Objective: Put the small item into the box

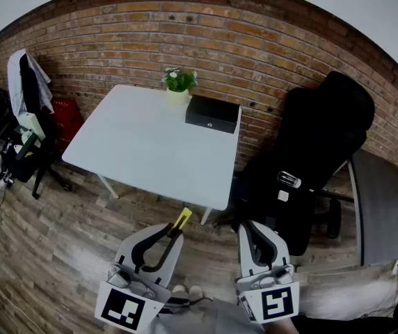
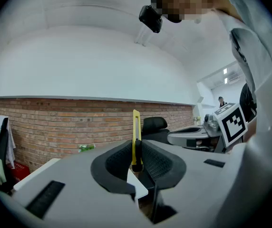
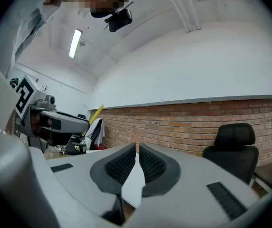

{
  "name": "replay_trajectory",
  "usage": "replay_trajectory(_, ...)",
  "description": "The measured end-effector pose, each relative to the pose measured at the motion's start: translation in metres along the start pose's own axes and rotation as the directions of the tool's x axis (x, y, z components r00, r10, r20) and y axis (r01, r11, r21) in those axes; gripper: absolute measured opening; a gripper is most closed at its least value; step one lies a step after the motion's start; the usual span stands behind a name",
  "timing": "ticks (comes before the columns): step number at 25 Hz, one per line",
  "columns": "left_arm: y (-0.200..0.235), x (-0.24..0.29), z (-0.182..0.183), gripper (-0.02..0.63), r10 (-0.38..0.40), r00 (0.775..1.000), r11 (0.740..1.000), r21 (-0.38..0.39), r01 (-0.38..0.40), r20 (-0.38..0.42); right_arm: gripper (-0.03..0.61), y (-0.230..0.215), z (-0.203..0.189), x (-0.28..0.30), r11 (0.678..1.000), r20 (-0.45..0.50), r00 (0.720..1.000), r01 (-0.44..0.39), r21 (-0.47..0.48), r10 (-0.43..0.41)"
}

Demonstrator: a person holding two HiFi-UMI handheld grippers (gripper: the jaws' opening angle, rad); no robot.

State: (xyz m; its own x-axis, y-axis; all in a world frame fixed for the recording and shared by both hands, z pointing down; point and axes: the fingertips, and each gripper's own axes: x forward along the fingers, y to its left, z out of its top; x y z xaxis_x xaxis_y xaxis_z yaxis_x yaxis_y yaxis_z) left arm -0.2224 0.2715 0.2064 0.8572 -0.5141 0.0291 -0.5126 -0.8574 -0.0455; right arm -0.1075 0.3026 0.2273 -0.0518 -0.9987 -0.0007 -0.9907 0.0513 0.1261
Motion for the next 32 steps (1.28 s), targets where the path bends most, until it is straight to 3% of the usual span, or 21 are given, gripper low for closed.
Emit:
replay_trajectory(13, -0.01, 0.001, -0.002, 0.075, -0.006, 1.0, 1.0, 0.006, 0.006, -0.001, 0.055, -0.004, -0.003, -0.008, 1.0, 0.001, 1.0, 0.005, 0.009, -0.005)
replay_trajectory(32, -0.036, 0.02, 0.003, 0.075, 0.053, 0.998, 0.999, -0.001, -0.053, 0.024, 0.055, -0.039, -0.016, -0.031, 1.0, 0.027, 1.0, -0.001, 0.025, 0.0)
